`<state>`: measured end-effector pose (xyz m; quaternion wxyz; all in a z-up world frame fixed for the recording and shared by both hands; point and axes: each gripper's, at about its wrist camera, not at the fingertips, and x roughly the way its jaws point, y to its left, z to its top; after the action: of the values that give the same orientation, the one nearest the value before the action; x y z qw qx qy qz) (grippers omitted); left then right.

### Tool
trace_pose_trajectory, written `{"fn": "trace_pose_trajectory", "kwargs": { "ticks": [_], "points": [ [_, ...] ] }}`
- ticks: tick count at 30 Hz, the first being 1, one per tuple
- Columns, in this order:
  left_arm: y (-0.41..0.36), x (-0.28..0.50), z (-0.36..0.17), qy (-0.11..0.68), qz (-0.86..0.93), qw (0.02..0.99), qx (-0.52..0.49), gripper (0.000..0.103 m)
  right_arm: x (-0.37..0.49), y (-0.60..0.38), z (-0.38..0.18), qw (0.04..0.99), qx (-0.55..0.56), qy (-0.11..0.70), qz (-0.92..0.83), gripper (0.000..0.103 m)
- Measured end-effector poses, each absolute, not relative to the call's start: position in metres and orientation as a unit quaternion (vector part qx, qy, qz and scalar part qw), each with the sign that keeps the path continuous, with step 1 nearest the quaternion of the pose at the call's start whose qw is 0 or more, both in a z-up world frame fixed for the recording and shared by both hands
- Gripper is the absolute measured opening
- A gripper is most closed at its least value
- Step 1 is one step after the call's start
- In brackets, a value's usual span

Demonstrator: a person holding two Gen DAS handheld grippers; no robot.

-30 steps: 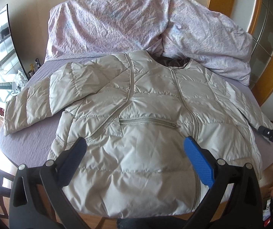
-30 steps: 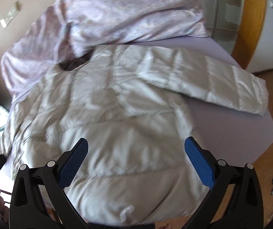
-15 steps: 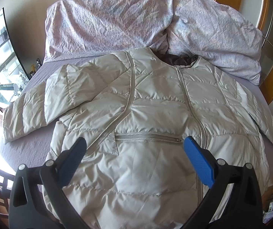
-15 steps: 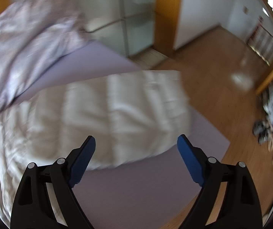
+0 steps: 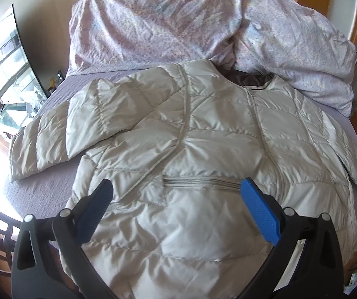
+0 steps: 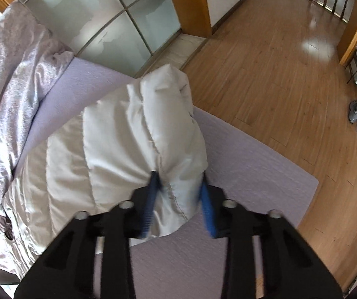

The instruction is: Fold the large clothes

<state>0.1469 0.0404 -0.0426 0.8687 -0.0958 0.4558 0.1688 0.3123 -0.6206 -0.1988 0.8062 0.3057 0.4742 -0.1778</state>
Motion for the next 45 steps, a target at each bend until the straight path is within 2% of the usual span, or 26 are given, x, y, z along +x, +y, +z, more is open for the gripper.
{"fn": "trace_pose_trajectory", "kwargs": {
  "ticks": [3,9,18,29,34,40,45],
  "points": [
    [0.057,0.142,-0.043,0.454,0.179,0.867,-0.100,0.101,0.313,-0.606,-0.181,0.821,0.284,0.460,-0.184,0.015],
    [0.099,0.140,-0.040,0.450,0.196,0.865,-0.102,0.101,0.318,-0.554,-0.125,0.863,0.258,0.411,-0.136,0.014],
    [0.171,0.129,-0.035,0.437,0.232,0.861,-0.117,0.101,0.345,-0.365,-0.075,0.892,0.178,0.414,0.034,0.013],
    [0.262,0.102,-0.038,0.434,0.294,0.842,-0.132,0.101,0.350,-0.129,-0.114,0.848,0.053,0.495,0.182,0.009],
    [0.294,0.090,-0.043,0.438,0.319,0.829,-0.140,0.101,0.336,-0.052,-0.138,0.826,0.000,0.520,0.218,0.007],
    [0.327,0.075,-0.048,0.443,0.345,0.814,-0.147,0.101,0.325,0.007,-0.155,0.806,-0.058,0.533,0.250,0.005],
    [0.354,0.060,-0.052,0.443,0.367,0.802,-0.159,0.101,0.332,-0.010,-0.123,0.838,-0.021,0.490,0.239,0.006]
  ]
}}
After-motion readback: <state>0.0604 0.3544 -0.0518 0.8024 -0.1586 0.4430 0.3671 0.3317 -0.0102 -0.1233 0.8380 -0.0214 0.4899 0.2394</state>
